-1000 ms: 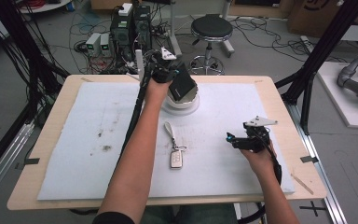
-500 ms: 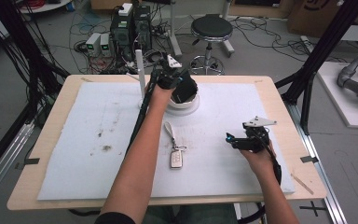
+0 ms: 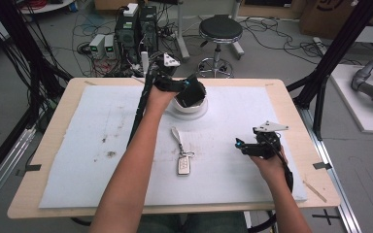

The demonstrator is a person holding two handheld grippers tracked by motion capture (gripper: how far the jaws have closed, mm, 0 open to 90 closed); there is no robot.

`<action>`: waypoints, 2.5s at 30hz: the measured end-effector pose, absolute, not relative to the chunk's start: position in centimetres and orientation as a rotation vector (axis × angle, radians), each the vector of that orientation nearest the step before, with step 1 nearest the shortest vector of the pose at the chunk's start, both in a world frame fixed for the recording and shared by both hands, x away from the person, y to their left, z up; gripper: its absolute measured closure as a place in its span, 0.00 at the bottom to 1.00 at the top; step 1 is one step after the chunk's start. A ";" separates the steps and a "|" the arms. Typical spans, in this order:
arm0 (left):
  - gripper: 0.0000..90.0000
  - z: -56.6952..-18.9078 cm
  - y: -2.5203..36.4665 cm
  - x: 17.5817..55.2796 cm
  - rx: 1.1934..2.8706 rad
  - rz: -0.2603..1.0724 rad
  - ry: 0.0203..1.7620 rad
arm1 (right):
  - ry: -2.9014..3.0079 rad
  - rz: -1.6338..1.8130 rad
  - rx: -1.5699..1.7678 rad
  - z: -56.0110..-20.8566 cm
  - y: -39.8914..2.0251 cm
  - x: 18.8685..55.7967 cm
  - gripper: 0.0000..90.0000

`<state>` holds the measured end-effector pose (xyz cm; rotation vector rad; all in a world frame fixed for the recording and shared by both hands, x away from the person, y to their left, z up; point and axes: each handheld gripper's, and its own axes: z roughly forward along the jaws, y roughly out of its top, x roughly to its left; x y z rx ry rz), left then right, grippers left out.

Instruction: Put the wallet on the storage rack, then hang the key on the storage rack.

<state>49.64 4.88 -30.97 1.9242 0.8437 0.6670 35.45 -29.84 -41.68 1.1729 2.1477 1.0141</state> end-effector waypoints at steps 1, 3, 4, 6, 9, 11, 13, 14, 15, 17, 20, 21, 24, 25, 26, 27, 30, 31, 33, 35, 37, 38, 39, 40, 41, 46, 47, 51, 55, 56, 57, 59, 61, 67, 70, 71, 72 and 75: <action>0.38 -30.8 5.1 49.5 1.927 0.661 0.835 | 2.148 1.014 1.173 -41.7 -29.8 35.4 0.20; 0.35 -30.5 5.7 48.9 1.919 0.645 0.830 | 2.146 1.017 1.170 -41.6 -29.9 35.4 0.20; 0.35 -30.4 6.0 48.5 1.918 0.636 0.826 | 2.140 1.020 1.175 -41.6 -29.8 35.4 0.20; 0.34 -30.3 6.7 47.9 1.916 0.617 0.817 | 2.141 1.022 1.174 -41.6 -29.8 35.4 0.20; 0.33 -30.5 7.7 47.1 1.936 0.560 0.816 | 2.144 1.023 1.176 -41.7 -29.8 35.5 0.20; 0.32 -30.5 8.5 46.4 1.938 0.541 0.798 | 2.141 1.026 1.177 -41.6 -29.8 35.5 0.20; 0.32 -30.6 9.6 45.6 1.930 0.527 0.782 | 2.144 1.025 1.170 -41.6 -29.8 35.5 0.20; 0.32 -30.6 10.1 45.2 1.928 0.517 0.776 | 2.143 1.028 1.176 -41.7 -29.7 35.5 0.20; 0.31 -30.7 10.7 44.8 1.919 0.507 0.766 | 2.145 1.028 1.176 -41.7 -29.7 35.6 0.20; 0.29 -31.1 11.9 43.8 1.912 0.497 0.761 | 2.146 1.026 1.172 -41.7 -29.7 35.6 0.20; 0.28 -32.1 13.7 42.2 1.897 0.485 0.752 | 2.140 1.028 1.175 -41.6 -29.7 35.5 0.20; 0.27 -32.4 14.3 41.6 1.895 0.483 0.750 | 2.139 1.027 1.172 -41.6 -29.7 35.5 0.20; 0.26 -33.4 16.1 39.9 1.870 0.480 0.753 | 2.138 1.023 1.176 -41.6 -29.7 35.5 0.20; 0.26 -33.8 16.7 39.3 1.859 0.476 0.750 | 2.141 1.021 1.178 -41.6 -29.7 35.6 0.20; 0.25 -34.1 17.2 38.8 1.850 0.469 0.746 | 2.140 1.021 1.179 -41.6 -29.7 35.6 0.20; 0.25 -34.3 17.7 38.4 1.848 0.466 0.742 | 2.140 1.021 1.179 -41.6 -29.7 35.6 0.20; 0.25 -35.0 18.9 37.2 1.850 0.470 0.741 | 2.134 1.024 1.183 -41.6 -29.8 35.6 0.20; 0.25 -35.2 19.3 36.8 1.850 0.471 0.744 | 2.133 1.023 1.184 -41.6 -29.8 35.6 0.20; 0.25 -35.8 19.9 36.1 1.827 0.460 0.746 | 2.132 1.018 1.189 -41.7 -29.8 35.6 0.20; 0.25 -36.5 20.6 35.5 1.802 0.453 0.752 | 2.133 1.013 1.189 -41.7 -29.8 35.7 0.20; 0.25 -36.8 21.1 35.5 1.800 0.446 0.766 | 2.132 1.010 1.187 -41.7 -29.8 35.7 0.20; 0.25 -36.8 21.2 35.4 1.798 0.451 0.771 | 2.134 1.014 1.181 -41.7 -29.8 35.7 0.20; 0.24 -36.8 21.4 35.4 1.789 0.456 0.766 | 2.133 1.011 1.183 -41.7 -29.7 35.7 0.20; 0.24 -36.8 21.6 35.4 1.776 0.461 0.764 | 2.136 1.005 1.179 -41.7 -29.7 35.7 0.20; 0.24 -37.0 21.6 35.5 1.778 0.458 0.764 | 2.139 1.003 1.182 -41.8 -29.6 35.8 0.20; 0.22 -37.8 22.0 35.8 1.787 0.429 0.765 | 2.132 1.011 1.186 -41.8 -29.4 36.1 0.20; 0.22 -37.8 22.2 35.8 1.783 0.429 0.765 | 2.128 1.009 1.185 -41.8 -29.3 36.2 0.20; 0.21 -37.3 23.0 35.6 1.753 0.447 0.765 | 2.126 1.001 1.186 -41.8 -29.2 36.2 0.20; 0.21 -37.1 23.5 35.6 1.744 0.460 0.773 | 2.120 1.003 1.185 -41.6 -28.9 36.1 0.20; 0.21 -37.0 23.6 35.6 1.741 0.463 0.771 | 2.123 1.001 1.178 -41.6 -28.9 36.1 0.20; 0.21 -36.9 23.8 35.7 1.735 0.468 0.776 | 2.123 1.002 1.176 -41.5 -28.8 36.0 0.20; 0.21 -36.7 24.0 35.6 1.725 0.475 0.780 | 2.130 0.999 1.171 -41.5 -28.5 36.0 0.20; 0.21 -36.7 24.3 35.6 1.725 0.479 0.781 | 2.133 1.002 1.161 -41.5 -28.4 35.9 0.20; 0.21 -36.8 24.9 34.9 1.729 0.484 0.793 | 2.129 1.018 1.159 -41.2 -27.8 36.2 0.20; 0.21 -36.9 25.5 34.2 1.734 0.486 0.797 | 2.125 1.051 1.140 -40.8 -27.0 36.5 0.20; 0.21 -37.0 25.7 34.0 1.739 0.490 0.801 | 2.125 1.062 1.145 -40.6 -26.6 36.6 0.20; 0.21 -37.1 25.9 33.8 1.738 0.492 0.810 | 2.124 1.083 1.135 -40.4 -26.3 36.7 0.20; 0.21 -37.4 26.6 33.5 1.728 0.502 0.840 | 2.143 1.096 1.097 -40.1 -24.8 37.1 0.20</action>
